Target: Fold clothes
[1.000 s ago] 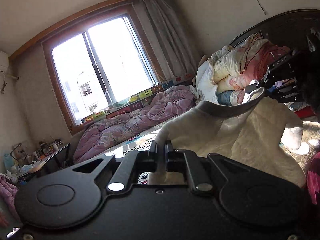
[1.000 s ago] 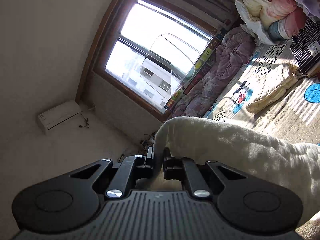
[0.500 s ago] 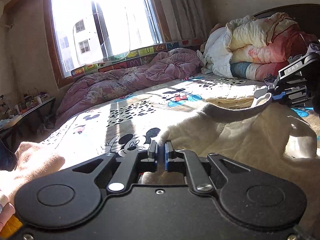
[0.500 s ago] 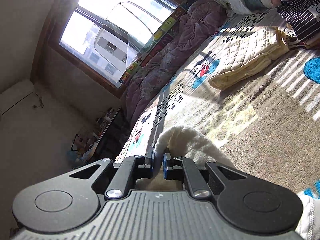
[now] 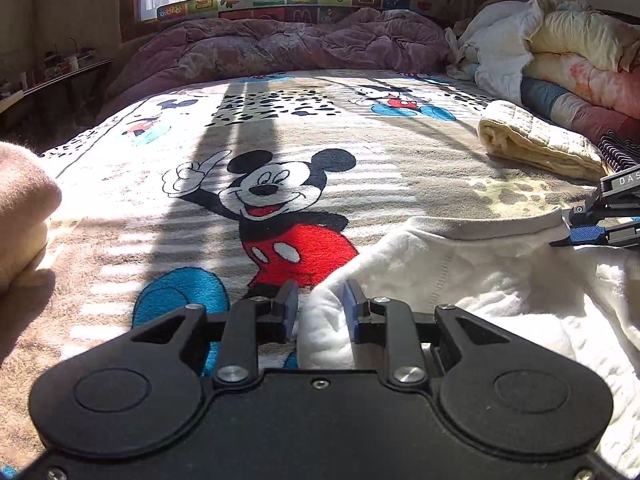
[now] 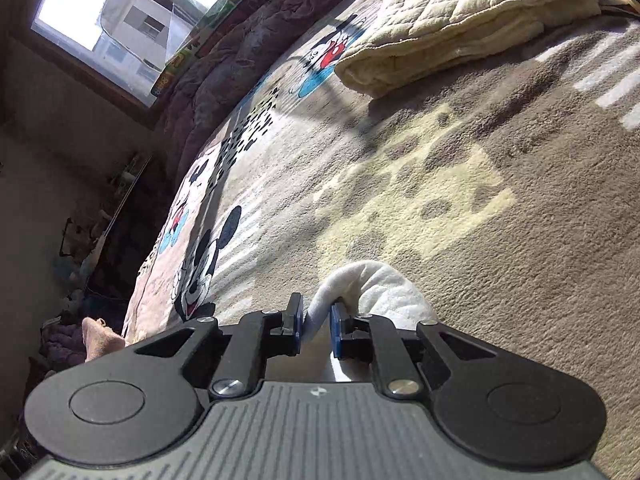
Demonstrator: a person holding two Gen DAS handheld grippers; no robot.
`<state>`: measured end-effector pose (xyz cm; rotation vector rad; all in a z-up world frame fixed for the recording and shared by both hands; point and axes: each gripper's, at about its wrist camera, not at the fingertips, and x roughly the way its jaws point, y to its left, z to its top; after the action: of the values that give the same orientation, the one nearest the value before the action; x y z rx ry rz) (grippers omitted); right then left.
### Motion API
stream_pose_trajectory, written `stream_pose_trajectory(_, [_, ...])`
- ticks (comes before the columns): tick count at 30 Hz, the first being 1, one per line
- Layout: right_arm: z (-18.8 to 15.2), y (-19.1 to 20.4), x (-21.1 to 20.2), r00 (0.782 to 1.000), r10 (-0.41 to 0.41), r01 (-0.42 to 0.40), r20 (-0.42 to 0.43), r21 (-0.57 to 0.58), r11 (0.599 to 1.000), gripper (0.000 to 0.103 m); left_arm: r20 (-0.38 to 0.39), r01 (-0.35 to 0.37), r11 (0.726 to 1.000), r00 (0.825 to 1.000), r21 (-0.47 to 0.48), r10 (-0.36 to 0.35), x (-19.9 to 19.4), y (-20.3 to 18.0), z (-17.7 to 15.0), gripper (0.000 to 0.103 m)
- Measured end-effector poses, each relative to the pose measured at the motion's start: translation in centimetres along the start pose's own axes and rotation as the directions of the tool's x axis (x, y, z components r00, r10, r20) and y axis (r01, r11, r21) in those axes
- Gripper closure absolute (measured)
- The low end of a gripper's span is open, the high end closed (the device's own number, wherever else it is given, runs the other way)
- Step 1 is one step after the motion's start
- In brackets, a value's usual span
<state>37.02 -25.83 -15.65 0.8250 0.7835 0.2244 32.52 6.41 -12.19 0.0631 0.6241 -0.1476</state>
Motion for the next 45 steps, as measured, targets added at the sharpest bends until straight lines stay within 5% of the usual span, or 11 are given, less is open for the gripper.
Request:
stream_pose_trajectory(2, [0.5, 0.0, -0.4, 1.0, 0.026, -0.026, -0.002, 0.017, 1.0, 0.08, 0.009, -0.002, 1.0, 1.0, -0.031, 0.002, -0.5, 0.9, 0.3, 0.057])
stream_pose_trajectory(6, [1.5, 0.5, -3.6, 0.997, 0.039, -0.039, 0.066, -0.005, 0.999, 0.049, 0.039, -0.002, 0.998, 0.999, -0.06, 0.005, -2.6, 2.1, 0.9, 0.054])
stream_pose_trajectory(11, [0.6, 0.8, -9.1, 0.994, 0.025, -0.016, 0.11, -0.076, 0.997, 0.049, 0.056, 0.012, 0.996, 0.998, -0.09, -0.007, -6.1, 3.0, -0.5, 0.045])
stream_pose_trajectory(15, [-2.1, 0.4, -12.4, 0.993, 0.004, 0.013, 0.121, -0.139, 0.99, 0.047, -0.011, 0.032, 0.963, 0.999, -0.267, -0.036, -8.1, 5.4, -2.8, 0.044])
stream_pose_trajectory(22, [-6.3, -0.7, -15.1, 0.991, -0.079, 0.097, 0.104, -0.184, 0.978, 0.044, 0.032, 0.151, 0.957, 0.989, -0.248, -0.148, -14.0, 3.6, -3.6, 0.044])
stream_pose_trajectory(26, [-7.3, 2.3, -15.1, 0.989, -0.118, 0.141, 0.085, -0.36, 0.922, 0.044, 0.053, 0.216, 0.949, 0.976, -0.228, -0.21, -17.3, 2.5, -4.1, 0.04])
stream_pose_trajectory(31, [-8.5, 5.0, -12.9, 0.962, -0.262, 0.255, 0.075, -0.585, 0.77, 0.045, -0.021, 0.183, 0.983, 0.983, 0.008, -0.183, -16.6, -1.6, -5.7, 0.041])
stream_pose_trajectory(35, [-8.0, 4.9, -11.6, 0.943, -0.324, 0.298, 0.074, -0.62, 0.726, 0.054, -0.078, 0.139, 0.986, 0.988, 0.095, -0.132, -15.1, -1.6, -7.0, 0.069])
stream_pose_trajectory(37, [-7.8, 4.9, -11.3, 0.936, -0.344, 0.312, 0.08, -0.641, 0.701, 0.069, -0.103, 0.113, 0.987, 0.99, 0.118, -0.101, -14.3, -0.8, -7.6, 0.073])
stream_pose_trajectory(43, [-7.1, 5.0, -10.4, 0.91, -0.402, 0.352, 0.102, -0.703, 0.618, 0.069, -0.109, 0.074, 0.982, 0.992, 0.172, -0.056, -13.3, -0.1, -8.4, 0.073])
stream_pose_trajectory(45, [-6.9, 5.0, -10.1, 0.9, -0.421, 0.364, 0.111, -0.722, 0.589, 0.069, -0.092, 0.063, 0.975, 0.995, 0.213, -0.044, -13.4, -0.6, -8.4, 0.09])
